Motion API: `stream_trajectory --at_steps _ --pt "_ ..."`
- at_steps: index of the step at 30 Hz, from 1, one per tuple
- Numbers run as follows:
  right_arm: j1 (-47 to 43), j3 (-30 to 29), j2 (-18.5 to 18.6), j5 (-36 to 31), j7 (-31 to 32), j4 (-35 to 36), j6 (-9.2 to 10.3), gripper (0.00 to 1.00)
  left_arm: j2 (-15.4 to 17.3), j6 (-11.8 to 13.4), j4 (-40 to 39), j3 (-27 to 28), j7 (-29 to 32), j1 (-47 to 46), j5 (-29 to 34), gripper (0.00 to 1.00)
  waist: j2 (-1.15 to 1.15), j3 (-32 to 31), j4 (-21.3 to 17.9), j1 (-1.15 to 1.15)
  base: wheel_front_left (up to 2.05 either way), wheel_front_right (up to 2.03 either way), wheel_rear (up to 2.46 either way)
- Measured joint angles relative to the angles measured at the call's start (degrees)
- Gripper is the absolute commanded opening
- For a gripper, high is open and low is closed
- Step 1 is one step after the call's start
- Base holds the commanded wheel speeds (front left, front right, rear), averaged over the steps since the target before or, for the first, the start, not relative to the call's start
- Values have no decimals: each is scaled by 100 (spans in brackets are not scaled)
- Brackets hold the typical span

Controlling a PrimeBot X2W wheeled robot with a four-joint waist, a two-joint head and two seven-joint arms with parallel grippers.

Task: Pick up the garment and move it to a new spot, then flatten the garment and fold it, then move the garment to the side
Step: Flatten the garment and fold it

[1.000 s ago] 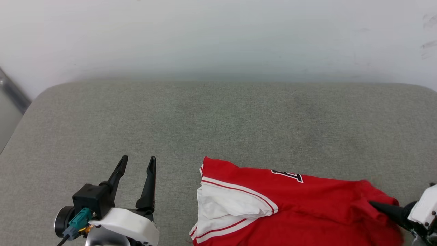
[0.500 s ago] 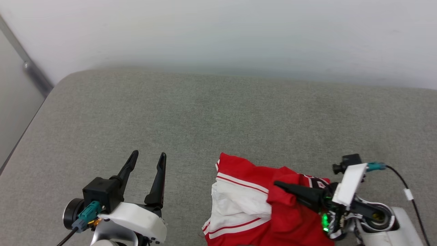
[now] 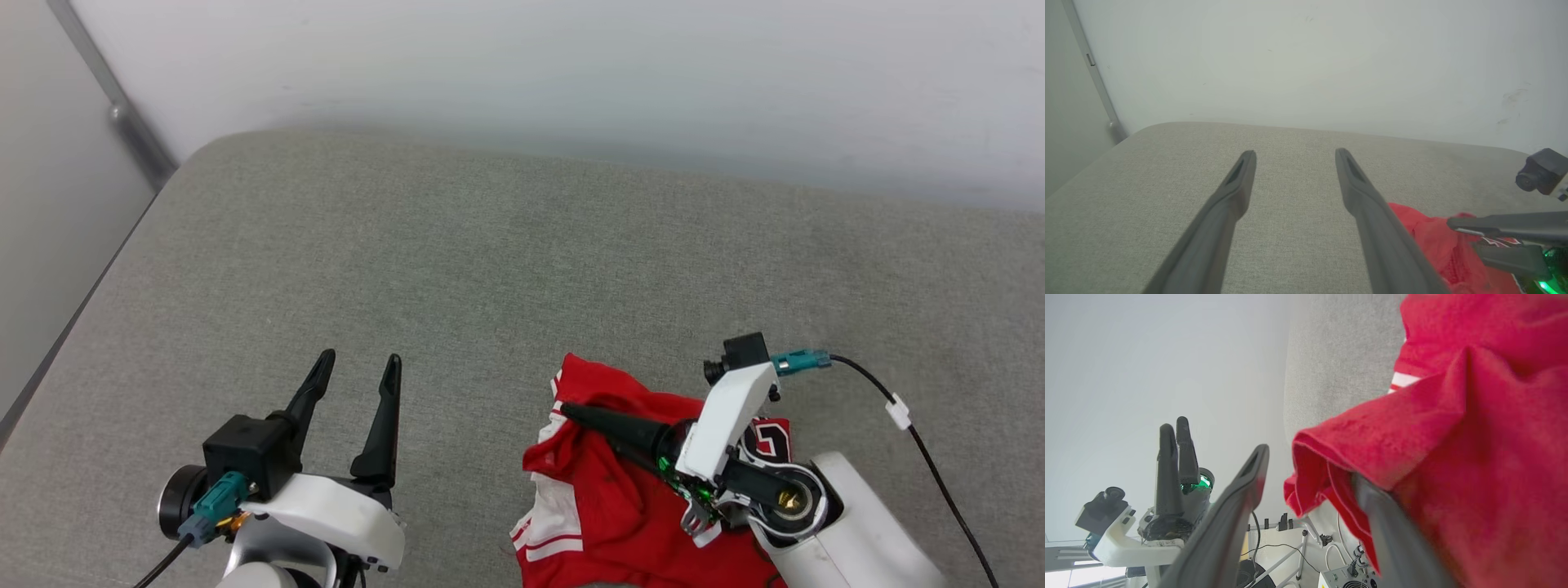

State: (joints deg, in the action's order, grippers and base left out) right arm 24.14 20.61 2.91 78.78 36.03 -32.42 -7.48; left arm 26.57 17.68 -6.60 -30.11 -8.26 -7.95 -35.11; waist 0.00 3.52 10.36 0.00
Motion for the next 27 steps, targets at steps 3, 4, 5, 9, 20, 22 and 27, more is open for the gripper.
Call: stream_trajectory --at_steps 3,4,5,9,20,22,27 --pt "126 244 123 -419 -278 231 -1 100 -8 23 27 18 -26 17 -30 100 0 -13 -50 0 0 0 0" --pt "172 344 215 -612 -398 313 -1 100 -5 35 34 27 -42 36 -35 100 0 -18 -75 0 0 0 0" --pt "215 476 333 -831 -490 400 -1 100 -7 47 44 30 -42 41 -36 100 0 -26 -104 0 0 0 0" --pt "364 987 881 -1935 -973 756 -1 100 -7 74 60 43 -48 58 -47 100 0 -77 -228 0 0 0 0" --pt "-192 -350 1928 -4960 -2665 1389 -1 100 90 249 135 223 -170 307 -132 100 0 -284 -662 0 0 0 0" --pt "-495 -900 1870 -5327 -2902 1716 -2 100 127 279 152 271 -213 332 -135 100 0 -310 -746 0 0 0 0" --pt "-1380 -1949 1458 -5842 -3233 2810 -2 100 158 357 200 333 -305 437 -111 100 0 -404 -889 -1 0 0 0"
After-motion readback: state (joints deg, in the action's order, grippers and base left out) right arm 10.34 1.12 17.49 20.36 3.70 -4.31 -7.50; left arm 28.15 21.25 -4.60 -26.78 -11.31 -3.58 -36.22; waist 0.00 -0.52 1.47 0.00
